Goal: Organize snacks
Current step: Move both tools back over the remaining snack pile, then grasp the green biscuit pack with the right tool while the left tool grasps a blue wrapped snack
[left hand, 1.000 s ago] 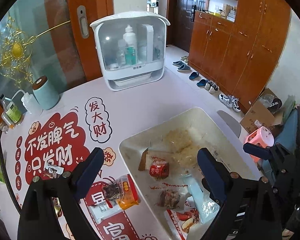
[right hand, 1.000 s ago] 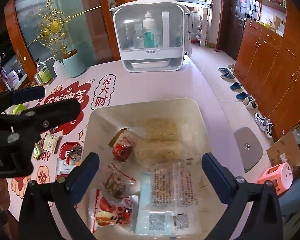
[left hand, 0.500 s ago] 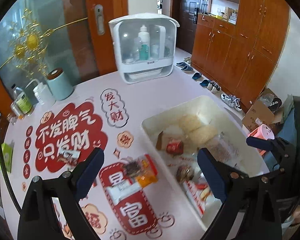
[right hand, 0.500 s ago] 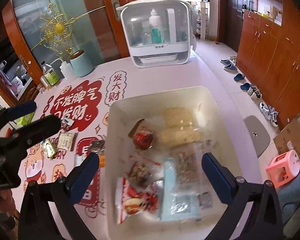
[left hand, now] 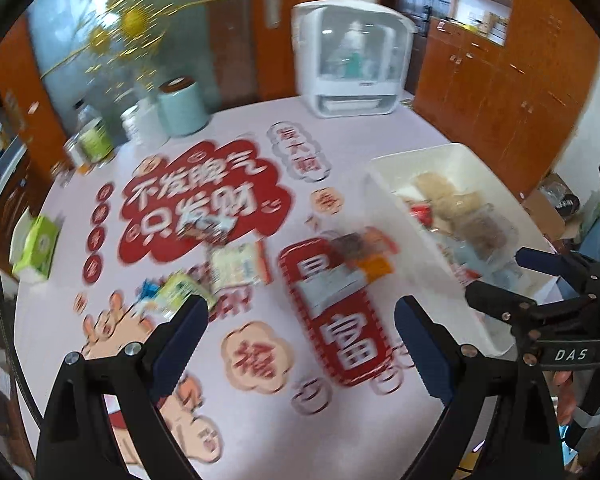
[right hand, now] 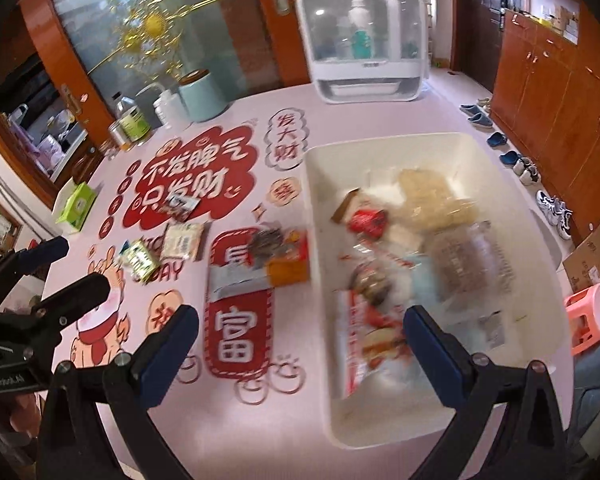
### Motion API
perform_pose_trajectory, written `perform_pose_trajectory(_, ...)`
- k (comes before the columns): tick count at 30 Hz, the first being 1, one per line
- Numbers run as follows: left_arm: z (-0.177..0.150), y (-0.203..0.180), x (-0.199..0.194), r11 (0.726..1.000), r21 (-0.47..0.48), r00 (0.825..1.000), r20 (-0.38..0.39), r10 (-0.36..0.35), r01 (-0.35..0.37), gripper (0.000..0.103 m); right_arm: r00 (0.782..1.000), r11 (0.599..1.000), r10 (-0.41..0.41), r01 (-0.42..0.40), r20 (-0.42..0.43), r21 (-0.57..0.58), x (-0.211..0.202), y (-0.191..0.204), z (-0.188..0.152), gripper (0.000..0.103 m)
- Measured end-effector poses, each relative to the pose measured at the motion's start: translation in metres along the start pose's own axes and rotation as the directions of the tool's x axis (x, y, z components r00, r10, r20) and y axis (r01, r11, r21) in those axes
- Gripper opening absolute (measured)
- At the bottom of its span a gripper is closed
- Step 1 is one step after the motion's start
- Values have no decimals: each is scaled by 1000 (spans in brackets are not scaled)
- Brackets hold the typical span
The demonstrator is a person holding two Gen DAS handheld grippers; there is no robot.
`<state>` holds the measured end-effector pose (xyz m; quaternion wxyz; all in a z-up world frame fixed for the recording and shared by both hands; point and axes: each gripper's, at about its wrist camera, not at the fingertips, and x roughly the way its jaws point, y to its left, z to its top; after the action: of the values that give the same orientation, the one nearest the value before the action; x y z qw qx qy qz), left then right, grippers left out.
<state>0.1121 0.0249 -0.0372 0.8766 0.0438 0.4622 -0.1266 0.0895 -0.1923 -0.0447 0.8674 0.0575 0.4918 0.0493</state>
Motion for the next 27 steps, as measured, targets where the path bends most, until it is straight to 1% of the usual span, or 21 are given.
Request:
perform_pose_trajectory(6, -24, 73, 0, 992, -114, 998, -42, 51, -56, 94, 999, 998, 24, -26, -30, -50, 14, 48, -4, 103)
perform_pose_trajectory(9, -31, 112, 3, 981, -168, 994, -63, 87, -97, 94, 998, 997, 25, -29, -53, -75, 26, 72, -3, 103)
perform_pose_trajectory(14, -34, 160, 8, 966, -210, 988, -68, 137, -148, 94, 996, 991, 55, -64, -75, -117, 49, 111, 1, 102)
perform_pose_trajectory(15, -33, 166, 9, 964, -213, 987, -70, 145, -157, 94, 995, 989, 59, -68, -78, -128, 53, 117, 2, 100)
perform_pose_trajectory(17, -31, 182, 15, 959, -223, 984, -74, 163, -176, 94, 995, 984, 63, -75, -84, -159, 65, 132, 5, 87)
perform_pose_trajectory(20, -25, 202, 27, 952, -239, 981, -84, 176, -191, 94, 990, 974, 73, -97, -122, -203, 88, 151, 13, 76)
perform_pose_trajectory(23, -18, 216, 43, 948, -251, 980, -92, 178, -196, 94, 985, 961, 97, -129, -142, -245, 110, 170, 23, 75)
perform_pose_trajectory(27, -11, 227, 72, 945, -255, 976, -126, 180, -207, 94, 980, 940, 120, -163, -160, -299, 140, 195, 32, 75)
